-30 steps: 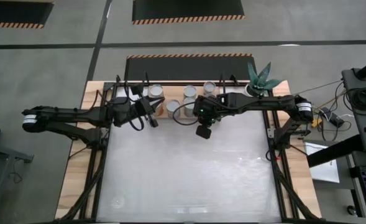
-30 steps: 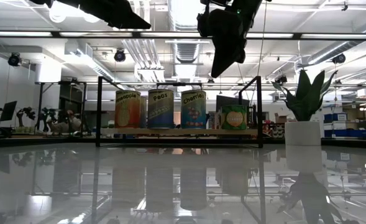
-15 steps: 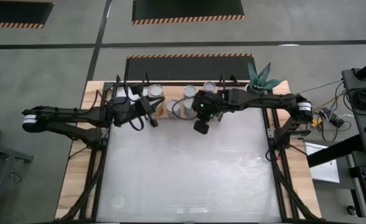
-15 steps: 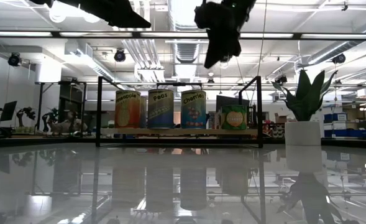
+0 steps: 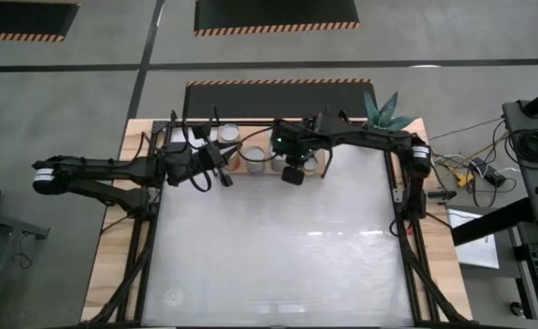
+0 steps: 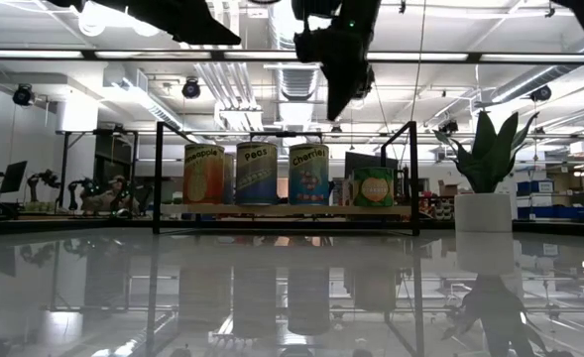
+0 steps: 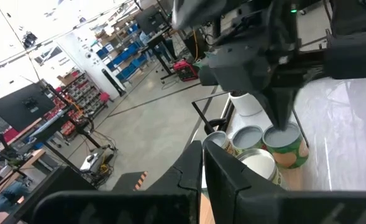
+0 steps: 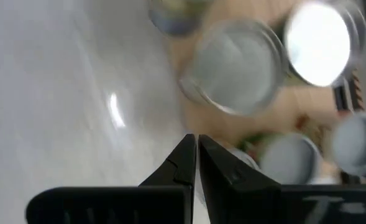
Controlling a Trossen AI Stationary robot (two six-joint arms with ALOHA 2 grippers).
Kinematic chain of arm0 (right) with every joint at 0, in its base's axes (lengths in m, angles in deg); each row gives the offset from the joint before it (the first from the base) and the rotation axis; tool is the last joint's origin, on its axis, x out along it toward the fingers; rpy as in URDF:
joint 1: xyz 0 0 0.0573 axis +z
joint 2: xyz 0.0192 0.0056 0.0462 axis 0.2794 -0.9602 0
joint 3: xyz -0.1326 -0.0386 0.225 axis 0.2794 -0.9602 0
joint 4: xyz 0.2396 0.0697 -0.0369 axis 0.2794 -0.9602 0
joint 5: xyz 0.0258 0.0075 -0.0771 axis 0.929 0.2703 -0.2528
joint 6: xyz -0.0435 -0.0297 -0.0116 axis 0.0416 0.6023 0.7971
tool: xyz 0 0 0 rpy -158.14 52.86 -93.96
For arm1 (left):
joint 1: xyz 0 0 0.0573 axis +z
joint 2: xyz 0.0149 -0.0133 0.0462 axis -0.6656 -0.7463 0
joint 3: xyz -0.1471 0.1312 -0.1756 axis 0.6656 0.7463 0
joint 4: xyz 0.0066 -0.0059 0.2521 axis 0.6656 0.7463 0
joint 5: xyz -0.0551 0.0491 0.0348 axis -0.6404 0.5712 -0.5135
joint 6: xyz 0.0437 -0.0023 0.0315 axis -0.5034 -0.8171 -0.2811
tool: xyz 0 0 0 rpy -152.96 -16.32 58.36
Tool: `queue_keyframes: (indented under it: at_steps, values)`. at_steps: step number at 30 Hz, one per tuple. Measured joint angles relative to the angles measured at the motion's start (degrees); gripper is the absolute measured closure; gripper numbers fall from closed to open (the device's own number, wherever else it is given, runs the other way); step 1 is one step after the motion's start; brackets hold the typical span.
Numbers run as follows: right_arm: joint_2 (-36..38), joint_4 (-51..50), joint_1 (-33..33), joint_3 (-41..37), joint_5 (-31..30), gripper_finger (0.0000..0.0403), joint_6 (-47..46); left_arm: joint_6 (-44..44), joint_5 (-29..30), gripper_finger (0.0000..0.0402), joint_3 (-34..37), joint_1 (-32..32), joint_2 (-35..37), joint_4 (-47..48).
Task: Pick and place cans onto a shelf
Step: Adjust the cans on the shelf
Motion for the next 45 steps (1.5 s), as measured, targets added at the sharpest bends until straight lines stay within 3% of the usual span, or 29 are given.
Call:
queue_keyframes:
  at_steps: [4,10,22,45]
  values:
    - [-2.29,-7.15,-1.16,4.25,-2.31,0.0394,1.59,0.0,0.0,0.0402,0.0,0.0,0.0,0.17]
    - [-2.69,-9.7,-2.99,3.05,-4.12,0.0394,3.77,0.01,0.02,0.0402,0.0,-0.01,0.0,0.85]
    - [-2.67,-4.65,-4.79,-7.91,-4.14,0.0394,6.75,0.02,0.02,0.0402,0.0,-0.01,0.0,0.9]
    - [-2.67,-1.92,-5.17,-13.66,-6.72,0.0394,5.94,0.02,0.02,0.0402,-0.02,0.0,0.0,0.85]
